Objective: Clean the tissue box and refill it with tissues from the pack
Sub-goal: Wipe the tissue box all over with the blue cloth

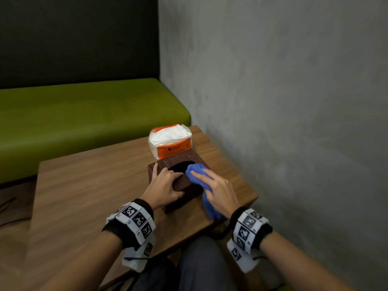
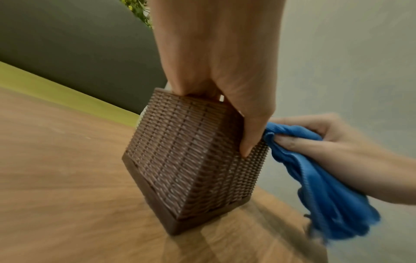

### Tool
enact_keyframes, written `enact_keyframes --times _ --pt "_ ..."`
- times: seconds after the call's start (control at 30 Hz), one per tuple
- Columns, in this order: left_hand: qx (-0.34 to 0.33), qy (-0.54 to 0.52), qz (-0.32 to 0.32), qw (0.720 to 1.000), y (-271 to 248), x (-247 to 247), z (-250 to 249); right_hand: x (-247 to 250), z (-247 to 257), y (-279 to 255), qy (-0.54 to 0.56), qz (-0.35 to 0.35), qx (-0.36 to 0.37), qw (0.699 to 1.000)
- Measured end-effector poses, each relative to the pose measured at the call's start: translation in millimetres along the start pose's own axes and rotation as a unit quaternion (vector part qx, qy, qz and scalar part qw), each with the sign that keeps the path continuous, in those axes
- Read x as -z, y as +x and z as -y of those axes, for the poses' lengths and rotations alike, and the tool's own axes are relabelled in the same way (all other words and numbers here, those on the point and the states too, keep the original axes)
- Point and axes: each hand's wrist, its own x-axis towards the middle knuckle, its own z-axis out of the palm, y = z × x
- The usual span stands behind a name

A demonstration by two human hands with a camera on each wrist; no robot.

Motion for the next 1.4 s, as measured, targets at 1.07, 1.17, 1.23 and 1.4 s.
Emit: enact_keyframes --times 1.07,1.17,1.23,1.4 --pt "-0.024 0.018 -0.053 0.998 8.4 -26.0 -27.4 -21.2 29.7 -14.0 0.041 -0.103 -0.072 0.991" --pt "-0.033 0.012 -0.045 0.998 7.4 -24.2 -17.4 -19.0 3.4 -2.6 0.039 -0.115 -0.084 0.989" --pt "-0.039 0.023 -0.023 0.999 7.3 -21.7 -19.0 -14.9 -11.5 16.6 0.084 -0.145 -0.128 0.977" --pt "-0.052 -0.022 -0.025 0.998 4.6 -14.7 -12.6 -46.1 6.4 -1.6 0.107 -0.157 -0.012 0.982"
